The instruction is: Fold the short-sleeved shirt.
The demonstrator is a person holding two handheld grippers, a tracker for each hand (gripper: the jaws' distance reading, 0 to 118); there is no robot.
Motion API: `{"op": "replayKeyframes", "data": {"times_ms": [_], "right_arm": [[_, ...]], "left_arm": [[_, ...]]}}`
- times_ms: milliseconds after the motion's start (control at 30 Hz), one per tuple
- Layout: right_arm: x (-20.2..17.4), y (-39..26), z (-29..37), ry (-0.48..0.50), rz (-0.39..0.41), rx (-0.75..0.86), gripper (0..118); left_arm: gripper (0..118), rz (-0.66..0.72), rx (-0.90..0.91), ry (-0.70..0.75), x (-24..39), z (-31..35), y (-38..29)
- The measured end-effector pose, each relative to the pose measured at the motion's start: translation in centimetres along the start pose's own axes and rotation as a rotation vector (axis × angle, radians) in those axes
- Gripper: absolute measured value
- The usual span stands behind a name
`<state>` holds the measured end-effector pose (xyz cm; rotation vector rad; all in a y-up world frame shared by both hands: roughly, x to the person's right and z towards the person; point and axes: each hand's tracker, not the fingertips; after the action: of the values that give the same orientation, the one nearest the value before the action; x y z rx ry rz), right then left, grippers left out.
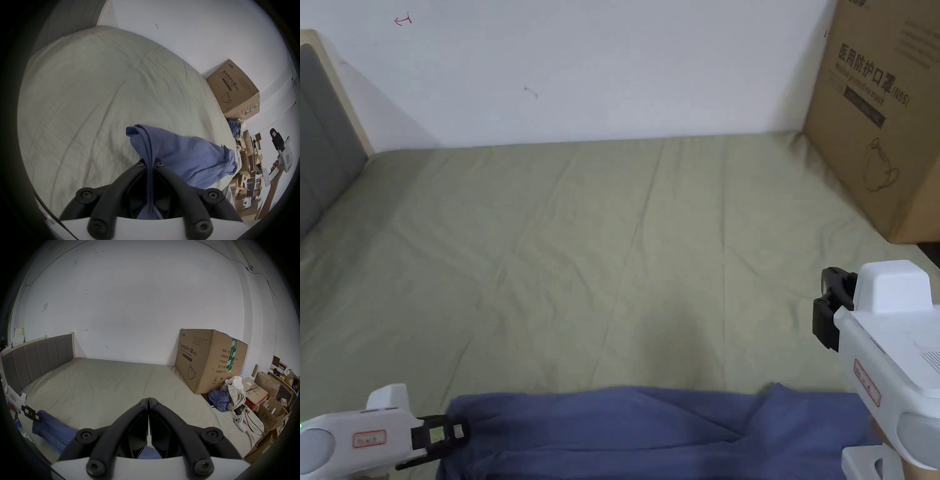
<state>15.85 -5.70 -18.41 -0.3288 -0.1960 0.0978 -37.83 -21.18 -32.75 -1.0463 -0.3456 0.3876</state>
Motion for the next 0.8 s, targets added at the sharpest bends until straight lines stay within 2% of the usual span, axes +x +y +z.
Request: {"op": "replayKeyframes", "data": {"times_ms": [133, 400, 567, 800], "right_arm": [[0.3, 0.1, 0.2, 0.008, -0.012, 0.011, 0], [0.9, -0.2, 0.7, 0.024, -0.035, 0.026, 0], [1.4, -0.4, 0.9, 0.029, -0.048, 0.026, 0], [1.9, -0.6, 1.3, 0.041, -0.052, 0.032, 0]], "left_arm": [[3, -0.023, 0.026, 0.029, 0.5, 3.0, 0.2], [3, -0.023, 0.033, 0.186, 0.4, 6.7, 0.3], [3, -0.062, 0.021, 0.225, 6.3, 6.3, 0.0], [3, -0.185, -0.068, 0.097, 16.2, 3.1, -0.2]]}}
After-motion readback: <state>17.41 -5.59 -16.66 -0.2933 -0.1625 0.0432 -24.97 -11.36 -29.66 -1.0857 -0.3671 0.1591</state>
